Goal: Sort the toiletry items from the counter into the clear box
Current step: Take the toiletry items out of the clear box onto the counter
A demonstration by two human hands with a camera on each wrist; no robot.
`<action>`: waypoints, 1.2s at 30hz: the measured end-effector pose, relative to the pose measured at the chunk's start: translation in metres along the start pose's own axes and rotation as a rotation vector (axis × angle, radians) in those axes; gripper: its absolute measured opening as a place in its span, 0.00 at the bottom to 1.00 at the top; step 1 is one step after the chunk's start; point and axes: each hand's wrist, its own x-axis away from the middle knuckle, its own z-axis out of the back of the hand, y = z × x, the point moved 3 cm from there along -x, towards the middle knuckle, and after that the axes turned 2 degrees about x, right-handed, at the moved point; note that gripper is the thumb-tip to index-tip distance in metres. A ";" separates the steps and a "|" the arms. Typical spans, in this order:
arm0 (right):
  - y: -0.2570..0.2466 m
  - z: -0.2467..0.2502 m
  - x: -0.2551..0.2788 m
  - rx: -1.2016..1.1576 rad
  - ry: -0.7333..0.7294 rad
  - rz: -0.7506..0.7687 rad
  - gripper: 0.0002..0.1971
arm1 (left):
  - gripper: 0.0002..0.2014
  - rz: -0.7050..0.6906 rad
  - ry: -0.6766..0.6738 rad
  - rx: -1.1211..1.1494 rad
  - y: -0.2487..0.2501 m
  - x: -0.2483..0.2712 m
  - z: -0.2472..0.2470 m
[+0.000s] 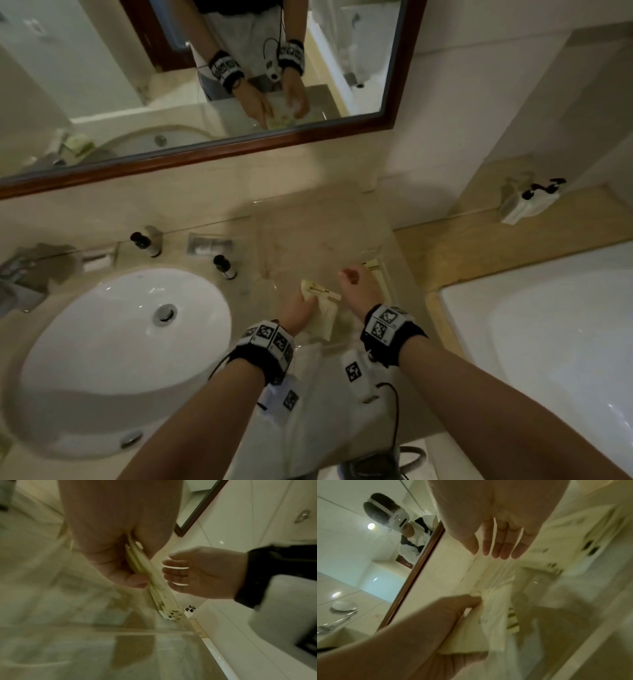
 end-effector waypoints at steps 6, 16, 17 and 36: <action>0.057 0.061 -0.026 0.043 0.120 -0.068 0.05 | 0.20 0.124 0.117 -0.205 0.022 -0.022 -0.033; -0.024 -0.023 -0.013 0.035 -0.029 0.194 0.06 | 0.16 0.101 0.281 -0.166 -0.002 0.022 0.048; -0.034 -0.042 -0.008 0.032 -0.059 0.212 0.06 | 0.15 0.086 0.308 -0.149 -0.008 0.030 0.063; -0.143 -0.398 0.157 0.219 -0.508 0.352 0.09 | 0.19 0.736 0.701 -0.473 -0.333 0.198 0.379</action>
